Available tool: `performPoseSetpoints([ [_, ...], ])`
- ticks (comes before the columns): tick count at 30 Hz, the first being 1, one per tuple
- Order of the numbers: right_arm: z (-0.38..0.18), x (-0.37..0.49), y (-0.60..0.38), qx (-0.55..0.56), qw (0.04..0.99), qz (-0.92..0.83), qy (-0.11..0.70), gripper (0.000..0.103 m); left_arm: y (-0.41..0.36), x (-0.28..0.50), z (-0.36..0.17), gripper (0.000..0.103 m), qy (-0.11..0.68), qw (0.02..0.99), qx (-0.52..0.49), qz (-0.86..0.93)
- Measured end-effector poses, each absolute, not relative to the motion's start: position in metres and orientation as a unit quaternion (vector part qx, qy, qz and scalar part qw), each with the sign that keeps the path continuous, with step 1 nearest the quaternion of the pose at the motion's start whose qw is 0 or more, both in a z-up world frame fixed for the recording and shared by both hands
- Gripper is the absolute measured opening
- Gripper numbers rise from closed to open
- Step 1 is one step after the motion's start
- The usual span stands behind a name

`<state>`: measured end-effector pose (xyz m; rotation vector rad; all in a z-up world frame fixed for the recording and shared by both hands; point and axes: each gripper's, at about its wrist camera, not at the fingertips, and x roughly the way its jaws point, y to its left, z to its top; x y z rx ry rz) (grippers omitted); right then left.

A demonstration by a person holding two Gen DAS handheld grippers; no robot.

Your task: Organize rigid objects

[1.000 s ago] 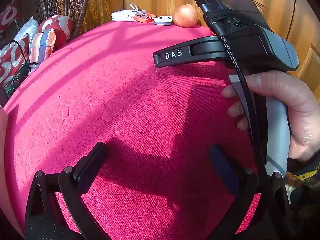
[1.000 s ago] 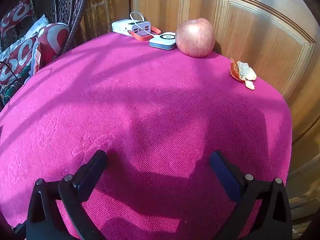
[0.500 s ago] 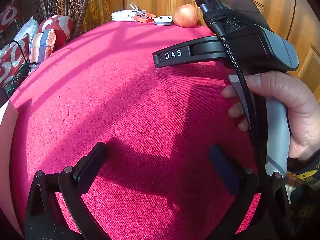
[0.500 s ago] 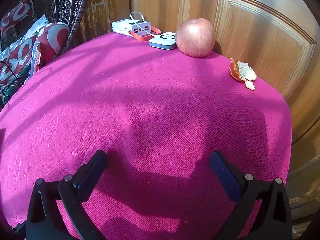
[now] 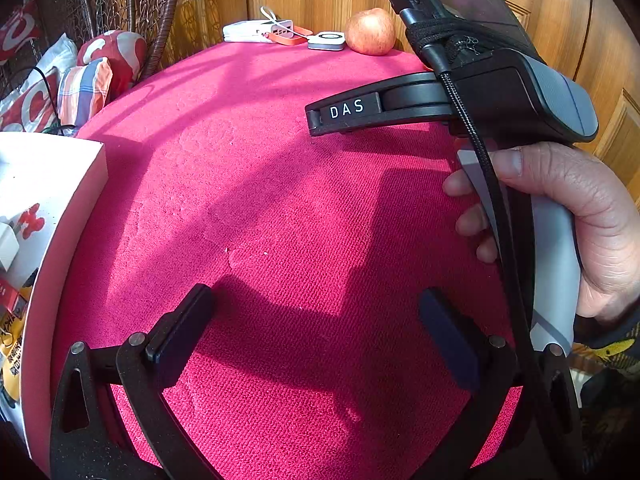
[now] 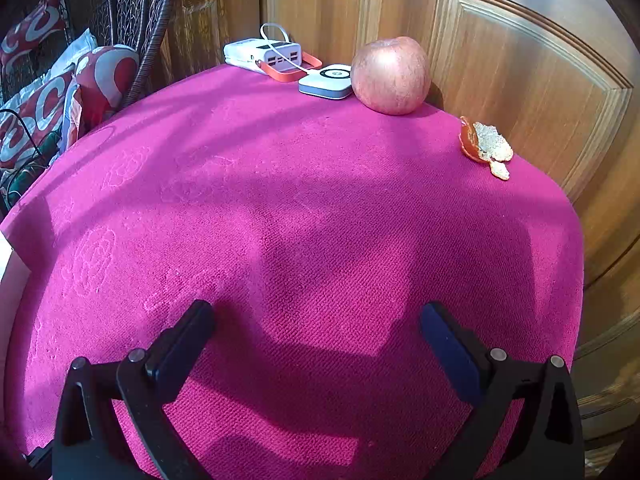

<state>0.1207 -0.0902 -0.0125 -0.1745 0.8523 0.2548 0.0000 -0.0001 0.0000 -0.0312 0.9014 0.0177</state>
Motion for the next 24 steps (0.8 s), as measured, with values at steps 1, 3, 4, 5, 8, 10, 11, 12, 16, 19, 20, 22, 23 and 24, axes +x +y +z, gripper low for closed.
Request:
performPoseSetpoints([
  [1,-0.0125,0.1206,-0.0901,-0.084,0.899,0.123,0.412,0.103,-0.0001,0.0000,0.0000,0.103,0.436,0.900,-0.015,0.008],
  [3,-0.0124,0.1206,-0.0902,-0.084,0.899,0.123,0.412,0.103,-0.0001,0.0000,0.0001,0.103,0.436,0.900,-0.015,0.009],
  [4,-0.0126,0.1202,-0.0904,-0.084,0.899,0.123,0.412,0.103,0.0000,-0.0001,0.0001,0.103,0.436,0.900,-0.015,0.009],
  [5,-0.0126,0.1203,-0.0903,-0.084,0.899,0.123,0.412,0.103,-0.0001,0.0000,0.0000,0.103,0.436,0.900,-0.015,0.009],
  [8,-0.0117,0.1202,-0.0912,-0.084,0.899,0.123,0.411,0.103,-0.0002,0.0000,0.0000,0.103,0.436,0.900,-0.015,0.009],
  [10,-0.0117,0.1202,-0.0909,-0.084,0.899,0.123,0.411,0.103,-0.0002,0.0000,-0.0001,0.103,0.436,0.900,-0.015,0.008],
  [11,-0.0117,0.1201,-0.0906,-0.084,0.899,0.123,0.411,0.103,-0.0003,0.0000,0.0000,0.103,0.436,0.900,-0.015,0.009],
  [12,-0.0116,0.1204,-0.0908,-0.084,0.899,0.123,0.411,0.103,0.0004,0.0009,-0.0010,0.103,0.436,0.900,-0.015,0.009],
  [16,-0.0110,0.1210,-0.0923,-0.084,0.899,0.123,0.411,0.103,-0.0013,-0.0001,0.0005,0.103,0.436,0.900,-0.015,0.009],
  [19,-0.0097,0.1215,-0.0916,-0.084,0.899,0.123,0.411,0.103,0.0000,0.0014,0.0002,0.103,0.436,0.900,-0.015,0.009],
  [20,-0.0098,0.1214,-0.0917,-0.084,0.899,0.123,0.411,0.103,-0.0002,0.0014,0.0005,0.103,0.436,0.900,-0.015,0.008],
  [22,-0.0088,0.1206,-0.0924,-0.084,0.899,0.124,0.411,0.103,-0.0006,0.0000,0.0008,0.103,0.436,0.900,-0.015,0.009],
  [23,-0.0094,0.1205,-0.0923,-0.083,0.899,0.124,0.411,0.103,-0.0005,-0.0002,0.0006,0.103,0.436,0.900,-0.015,0.009],
  [24,-0.0125,0.1206,-0.0912,-0.083,0.899,0.124,0.411,0.103,-0.0005,-0.0002,0.0007,0.103,0.436,0.900,-0.015,0.009],
])
